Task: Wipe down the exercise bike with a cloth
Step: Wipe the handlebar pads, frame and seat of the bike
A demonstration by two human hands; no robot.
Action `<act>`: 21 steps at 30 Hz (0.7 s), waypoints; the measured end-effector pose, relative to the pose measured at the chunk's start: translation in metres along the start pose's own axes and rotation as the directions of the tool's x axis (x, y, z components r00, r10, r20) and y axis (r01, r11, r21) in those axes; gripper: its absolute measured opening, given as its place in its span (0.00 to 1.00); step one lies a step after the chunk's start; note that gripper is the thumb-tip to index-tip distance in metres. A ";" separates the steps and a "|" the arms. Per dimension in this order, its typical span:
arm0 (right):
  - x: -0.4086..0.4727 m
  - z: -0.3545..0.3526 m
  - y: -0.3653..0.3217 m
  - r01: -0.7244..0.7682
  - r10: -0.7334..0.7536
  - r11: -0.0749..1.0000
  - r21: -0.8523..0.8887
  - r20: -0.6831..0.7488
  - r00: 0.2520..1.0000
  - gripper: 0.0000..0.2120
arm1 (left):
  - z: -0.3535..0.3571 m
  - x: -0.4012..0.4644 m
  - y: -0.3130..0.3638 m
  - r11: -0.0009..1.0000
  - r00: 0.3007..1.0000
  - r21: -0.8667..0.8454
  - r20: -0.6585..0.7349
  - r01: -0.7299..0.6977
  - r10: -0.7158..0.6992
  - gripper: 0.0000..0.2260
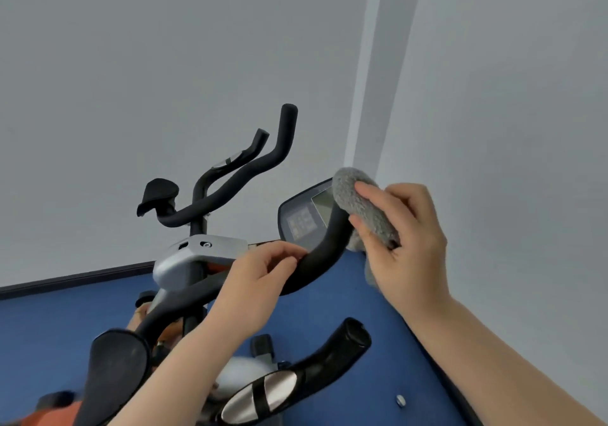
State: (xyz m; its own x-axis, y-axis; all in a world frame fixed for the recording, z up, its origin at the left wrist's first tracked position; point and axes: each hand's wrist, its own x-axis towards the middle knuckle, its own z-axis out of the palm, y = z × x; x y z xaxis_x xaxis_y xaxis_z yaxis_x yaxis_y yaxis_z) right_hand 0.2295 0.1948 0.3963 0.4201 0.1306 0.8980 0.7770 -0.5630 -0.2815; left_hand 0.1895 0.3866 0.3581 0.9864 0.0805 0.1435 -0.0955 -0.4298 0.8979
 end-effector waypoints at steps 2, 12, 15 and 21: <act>-0.004 -0.003 -0.010 0.040 -0.023 0.996 -0.078 0.203 0.979 0.18 | -0.007 0.000 -0.002 0.999 0.997 0.022 0.068 -0.036 0.035 0.16; 0.011 -0.001 -0.041 0.006 0.091 0.957 -0.292 0.317 0.944 0.20 | -0.049 0.014 -0.022 0.960 0.925 0.222 0.372 -0.169 0.077 0.08; 0.006 0.003 -0.050 -0.027 0.208 0.946 -0.322 0.541 0.815 0.20 | -0.049 0.010 -0.035 0.942 0.933 0.254 0.336 -0.221 0.128 0.10; 0.007 0.017 -0.069 -0.144 0.367 0.852 -0.504 0.376 0.851 0.16 | -0.050 0.007 -0.045 0.925 0.915 0.198 0.315 -0.324 0.253 0.11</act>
State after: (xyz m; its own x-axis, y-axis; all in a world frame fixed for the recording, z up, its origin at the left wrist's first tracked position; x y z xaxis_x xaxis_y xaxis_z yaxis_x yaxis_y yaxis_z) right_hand 0.1868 0.2488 0.4158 0.8187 0.2120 0.5337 0.3651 -0.9095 -0.1989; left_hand 0.1943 0.4520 0.3393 0.9202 -0.3187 0.2271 -0.3815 -0.6014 0.7019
